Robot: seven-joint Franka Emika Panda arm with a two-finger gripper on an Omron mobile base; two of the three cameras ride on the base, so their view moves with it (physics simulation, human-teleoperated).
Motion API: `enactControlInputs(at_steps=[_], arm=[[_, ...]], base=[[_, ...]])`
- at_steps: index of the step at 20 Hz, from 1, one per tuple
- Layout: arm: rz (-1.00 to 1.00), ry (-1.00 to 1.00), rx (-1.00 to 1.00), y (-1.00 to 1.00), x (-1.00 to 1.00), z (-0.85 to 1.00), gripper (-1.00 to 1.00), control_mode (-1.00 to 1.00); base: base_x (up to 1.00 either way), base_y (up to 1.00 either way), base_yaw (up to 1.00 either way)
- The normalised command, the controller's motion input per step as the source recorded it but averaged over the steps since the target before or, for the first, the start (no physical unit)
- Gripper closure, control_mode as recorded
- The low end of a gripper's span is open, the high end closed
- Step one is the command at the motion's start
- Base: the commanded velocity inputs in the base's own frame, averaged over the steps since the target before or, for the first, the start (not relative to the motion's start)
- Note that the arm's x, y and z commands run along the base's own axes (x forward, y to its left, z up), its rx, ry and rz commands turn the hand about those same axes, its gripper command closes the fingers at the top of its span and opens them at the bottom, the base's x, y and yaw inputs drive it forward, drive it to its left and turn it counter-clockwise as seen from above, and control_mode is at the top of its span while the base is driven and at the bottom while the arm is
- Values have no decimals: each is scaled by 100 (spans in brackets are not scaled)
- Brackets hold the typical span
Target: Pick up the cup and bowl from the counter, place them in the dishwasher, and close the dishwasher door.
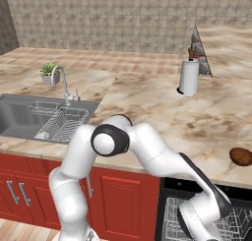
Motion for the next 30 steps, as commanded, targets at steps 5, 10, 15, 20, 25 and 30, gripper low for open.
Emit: enactControlInputs(at_steps=[5,10,15,20,25,30], arm=[[0,6,0,0,42,-32,100,-100],[0,0,0,-12,2,-37,100,-100],[0,0,0,-14,0,-51,100,-100],[0,0,0,-20,0,-43,100,-100],[0,0,0,-19,0,-42,100,-100],[0,0,0,-16,1,-42,100,-100]], base=[[0,0,0],[0,0,0],[0,0,0],[0,0,0],[0,0,0],[0,0,0]])
